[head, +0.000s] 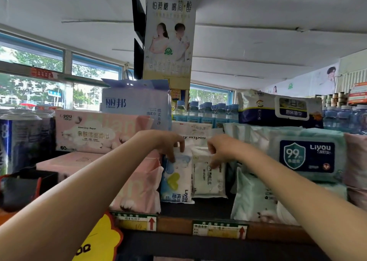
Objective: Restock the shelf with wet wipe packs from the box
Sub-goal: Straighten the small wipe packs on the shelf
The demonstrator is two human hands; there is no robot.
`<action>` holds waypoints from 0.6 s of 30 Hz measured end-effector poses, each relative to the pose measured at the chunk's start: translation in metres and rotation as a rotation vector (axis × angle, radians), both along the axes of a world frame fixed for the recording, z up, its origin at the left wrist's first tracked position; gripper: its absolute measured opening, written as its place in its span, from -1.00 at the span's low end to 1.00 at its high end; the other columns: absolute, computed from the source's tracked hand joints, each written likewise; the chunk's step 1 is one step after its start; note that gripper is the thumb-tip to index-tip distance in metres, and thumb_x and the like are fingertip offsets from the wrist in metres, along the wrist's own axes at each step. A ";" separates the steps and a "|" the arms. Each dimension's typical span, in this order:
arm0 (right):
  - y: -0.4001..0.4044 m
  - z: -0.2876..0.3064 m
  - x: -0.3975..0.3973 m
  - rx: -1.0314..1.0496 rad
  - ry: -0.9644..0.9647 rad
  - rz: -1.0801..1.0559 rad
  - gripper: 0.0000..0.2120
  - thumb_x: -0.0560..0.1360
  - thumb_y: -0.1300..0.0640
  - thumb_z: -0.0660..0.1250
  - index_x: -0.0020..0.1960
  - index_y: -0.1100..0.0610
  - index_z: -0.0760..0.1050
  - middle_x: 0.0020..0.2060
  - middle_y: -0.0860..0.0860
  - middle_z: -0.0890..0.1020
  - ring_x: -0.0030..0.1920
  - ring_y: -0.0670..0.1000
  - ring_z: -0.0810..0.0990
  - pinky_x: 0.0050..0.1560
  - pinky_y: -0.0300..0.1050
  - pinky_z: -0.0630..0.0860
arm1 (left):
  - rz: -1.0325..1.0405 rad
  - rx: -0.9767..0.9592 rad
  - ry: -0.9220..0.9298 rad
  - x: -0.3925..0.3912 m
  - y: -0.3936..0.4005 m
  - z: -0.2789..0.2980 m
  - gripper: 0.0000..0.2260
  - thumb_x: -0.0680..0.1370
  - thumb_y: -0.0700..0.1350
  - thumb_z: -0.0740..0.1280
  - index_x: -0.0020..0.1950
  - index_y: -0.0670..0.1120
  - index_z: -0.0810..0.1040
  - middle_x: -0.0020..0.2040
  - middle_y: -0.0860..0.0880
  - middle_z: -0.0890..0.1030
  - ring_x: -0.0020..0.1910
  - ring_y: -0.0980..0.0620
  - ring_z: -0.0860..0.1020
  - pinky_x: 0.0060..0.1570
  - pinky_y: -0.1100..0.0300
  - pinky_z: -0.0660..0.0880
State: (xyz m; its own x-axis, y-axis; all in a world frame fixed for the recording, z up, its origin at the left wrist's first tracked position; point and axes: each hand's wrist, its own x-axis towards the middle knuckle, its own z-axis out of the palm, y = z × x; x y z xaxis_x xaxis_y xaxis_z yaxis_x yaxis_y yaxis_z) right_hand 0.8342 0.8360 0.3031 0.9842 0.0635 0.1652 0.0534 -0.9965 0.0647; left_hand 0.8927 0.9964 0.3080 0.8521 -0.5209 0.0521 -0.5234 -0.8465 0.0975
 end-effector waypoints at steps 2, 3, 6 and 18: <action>0.002 -0.007 0.004 -0.169 -0.060 -0.051 -0.67 0.41 0.13 0.44 0.12 0.15 0.43 0.11 0.09 0.53 0.08 0.07 0.49 0.06 -0.10 0.45 | -0.003 0.009 -0.025 0.001 -0.001 0.000 -0.60 0.47 -0.24 0.39 0.28 -0.09 0.42 0.35 -0.10 0.38 0.28 -0.09 0.41 0.18 0.12 0.42; 0.003 -0.009 0.006 -0.240 -0.086 -0.078 -0.64 0.43 0.14 0.43 0.17 0.15 0.42 0.17 0.09 0.51 0.17 0.09 0.46 0.19 -0.01 0.41 | -0.001 0.017 -0.040 0.002 -0.002 0.000 -0.60 0.46 -0.23 0.39 0.28 -0.09 0.42 0.35 -0.10 0.39 0.28 -0.09 0.41 0.19 0.11 0.42; 0.002 -0.014 0.014 -0.331 -0.104 -0.097 -0.42 0.41 0.12 0.43 0.35 0.14 0.27 0.31 0.12 0.35 0.35 0.15 0.28 0.35 0.16 0.24 | 0.008 0.048 -0.084 0.002 -0.001 -0.003 -0.57 0.44 -0.22 0.42 0.27 -0.09 0.40 0.34 -0.09 0.41 0.26 -0.09 0.42 0.19 0.10 0.41; -0.006 -0.031 0.028 -0.279 0.106 0.014 0.19 0.24 0.05 0.57 0.52 0.11 -0.24 0.53 0.04 -0.03 0.50 0.17 0.09 0.46 0.11 0.18 | 0.041 0.557 -0.480 0.002 -0.022 -0.022 -0.08 0.29 0.06 0.54 0.46 -0.06 0.03 0.31 -0.09 0.40 0.22 -0.09 0.46 0.13 0.01 0.44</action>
State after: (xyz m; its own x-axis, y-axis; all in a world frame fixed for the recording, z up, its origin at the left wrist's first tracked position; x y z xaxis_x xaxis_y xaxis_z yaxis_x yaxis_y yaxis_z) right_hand 0.8626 0.8297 0.2723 0.9937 0.1061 0.0361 0.0884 -0.9401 0.3291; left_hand 0.8946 0.9746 0.2857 0.8213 -0.5474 0.1608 -0.3675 -0.7231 -0.5848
